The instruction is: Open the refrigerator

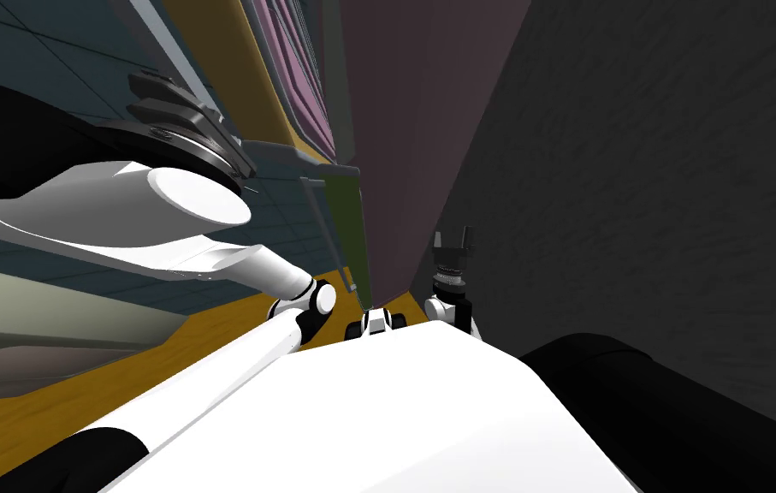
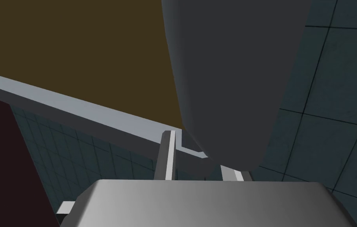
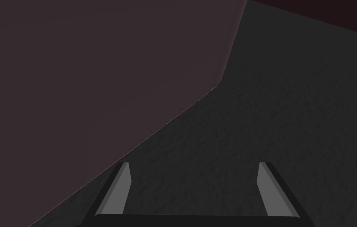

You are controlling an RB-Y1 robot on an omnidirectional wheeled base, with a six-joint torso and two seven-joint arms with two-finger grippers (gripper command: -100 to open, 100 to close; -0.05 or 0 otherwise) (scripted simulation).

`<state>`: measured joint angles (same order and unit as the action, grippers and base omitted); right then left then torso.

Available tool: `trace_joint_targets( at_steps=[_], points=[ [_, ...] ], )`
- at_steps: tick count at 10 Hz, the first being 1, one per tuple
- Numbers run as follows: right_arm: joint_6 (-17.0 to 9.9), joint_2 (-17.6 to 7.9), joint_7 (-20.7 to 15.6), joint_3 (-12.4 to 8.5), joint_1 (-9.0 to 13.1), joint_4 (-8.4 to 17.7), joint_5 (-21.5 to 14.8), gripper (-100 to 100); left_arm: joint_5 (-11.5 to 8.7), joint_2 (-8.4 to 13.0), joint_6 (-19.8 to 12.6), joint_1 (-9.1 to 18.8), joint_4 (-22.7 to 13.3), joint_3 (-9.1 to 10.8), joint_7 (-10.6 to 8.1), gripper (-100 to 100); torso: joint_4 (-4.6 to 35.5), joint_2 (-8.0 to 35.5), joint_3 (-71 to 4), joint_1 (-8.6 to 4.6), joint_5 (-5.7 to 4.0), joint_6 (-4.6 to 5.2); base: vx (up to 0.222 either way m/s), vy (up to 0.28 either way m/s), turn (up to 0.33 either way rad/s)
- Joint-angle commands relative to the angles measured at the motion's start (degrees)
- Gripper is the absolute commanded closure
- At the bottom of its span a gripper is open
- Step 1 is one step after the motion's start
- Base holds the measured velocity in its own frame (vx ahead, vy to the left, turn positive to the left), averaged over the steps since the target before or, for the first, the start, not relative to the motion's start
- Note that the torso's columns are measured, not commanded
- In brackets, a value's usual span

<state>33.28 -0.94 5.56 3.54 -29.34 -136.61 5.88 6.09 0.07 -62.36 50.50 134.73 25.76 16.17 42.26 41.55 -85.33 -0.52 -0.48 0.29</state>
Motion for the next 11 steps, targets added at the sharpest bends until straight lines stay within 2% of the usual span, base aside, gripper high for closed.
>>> trace_joint_targets(
  at_steps=[1,2,3,5,6,8,10,11],
  points=[
    [0.0,0.0,0.0,0.0,0.0,0.0,0.0,0,-1.4,0.0,0.9,0.8,-1.2,-1.13,-0.81,100,0.0,-0.2,-0.1,0.06,-0.07,0.13,-0.010,0.278,-0.035],
    [0.0,0.0,0.0,0.0,0.0,0.0,0.0,0,-2.5,0.1,1.1,1.2,-2.1,-1.58,-1.35,100,0.1,-0.2,-0.2,-0.13,-0.16,0.11,-0.039,0.311,-0.022],
    [0.0,0.0,0.0,0.0,0.0,0.0,0.0,0,-2.5,0.1,1.1,1.2,-2.1,-1.58,-1.35,100,0.1,-0.2,-0.2,-0.08,-0.17,0.14,-0.029,0.282,-0.042],
    [0.0,0.0,0.0,0.0,0.0,0.0,0.0,0,-4.8,0.3,1.4,1.9,-4.0,-2.50,-2.44,100,0.1,-0.1,-0.1,-0.20,-0.13,0.09,-0.021,0.288,-0.030],
    [0.0,0.0,0.0,0.0,0.0,0.0,0.0,0,-4.8,0.3,1.4,1.9,-4.0,-2.50,-2.44,100,0.2,-0.1,-0.2,-0.15,-0.24,0.23,-0.028,0.273,-0.061],
    [0.0,0.0,0.0,0.0,0.0,0.0,0.0,0,-7.0,0.6,1.8,2.6,-5.9,-3.41,-3.54,100,0.2,0.2,0.0,-0.20,-0.18,0.12,-0.018,0.312,-0.027],
    [0.0,0.0,0.0,0.0,0.0,0.0,0.0,0,-7.0,0.5,1.1,1.8,-5.9,-2.97,-3.37,100,0.2,0.2,0.1,-0.33,-0.16,0.11,-0.008,0.212,-0.025],
    [0.0,0.0,0.0,0.0,0.0,0.0,0.0,0,-8.2,0.4,1.2,2.0,-6.1,-3.42,-3.63,100,0.0,0.3,0.4,-0.61,-0.04,-0.06,-0.001,0.174,-0.022]
  ],
)
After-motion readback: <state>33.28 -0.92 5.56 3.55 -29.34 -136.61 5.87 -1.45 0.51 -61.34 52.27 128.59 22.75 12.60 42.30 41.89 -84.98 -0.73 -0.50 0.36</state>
